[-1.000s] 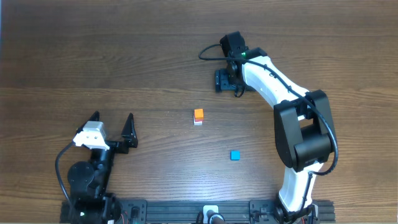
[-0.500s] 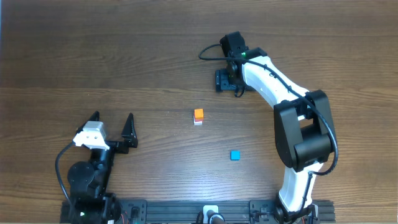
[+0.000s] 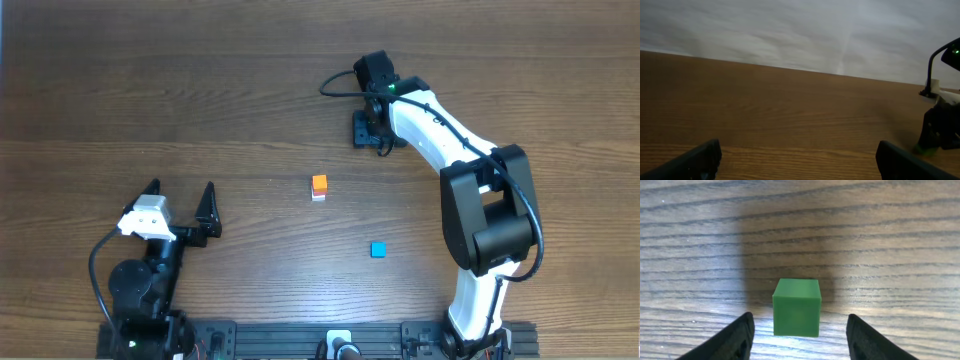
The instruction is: Stack Cubes
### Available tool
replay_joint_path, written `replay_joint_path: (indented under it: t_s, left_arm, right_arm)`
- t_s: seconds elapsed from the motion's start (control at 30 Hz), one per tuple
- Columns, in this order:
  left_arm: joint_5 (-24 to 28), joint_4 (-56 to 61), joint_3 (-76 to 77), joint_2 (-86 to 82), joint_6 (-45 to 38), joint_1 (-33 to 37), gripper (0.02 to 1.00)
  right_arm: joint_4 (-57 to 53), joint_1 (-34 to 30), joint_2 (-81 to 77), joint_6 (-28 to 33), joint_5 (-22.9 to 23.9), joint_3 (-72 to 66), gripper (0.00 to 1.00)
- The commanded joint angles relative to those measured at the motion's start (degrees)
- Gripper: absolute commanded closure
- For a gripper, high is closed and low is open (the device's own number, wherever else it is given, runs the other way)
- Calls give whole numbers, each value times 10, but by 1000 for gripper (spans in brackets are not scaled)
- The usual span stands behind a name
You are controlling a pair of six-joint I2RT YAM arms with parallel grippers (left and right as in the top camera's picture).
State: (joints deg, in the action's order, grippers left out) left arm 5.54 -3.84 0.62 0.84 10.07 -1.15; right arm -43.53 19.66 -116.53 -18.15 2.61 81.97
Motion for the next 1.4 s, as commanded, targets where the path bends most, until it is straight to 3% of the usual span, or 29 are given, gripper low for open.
replay_joint_path:
  t_s: [0.03, 0.47, 0.7, 1.4]
  left_arm:
    - [-3, -1, -3, -5, -7, 3, 20]
    - [-3, -1, -3, -5, -7, 3, 20]
    - [-3, -1, -3, -5, -7, 3, 18]
    - [-3, -1, -3, -5, -7, 3, 23]
  right_arm:
    - [-2, 2, -8, -7, 9, 7, 430]
    - [1, 2, -10, -7, 9, 7, 432]
    - [11, 2, -39, -15, 9, 7, 373]
    - [33, -3, -44, -6, 8, 7, 378]
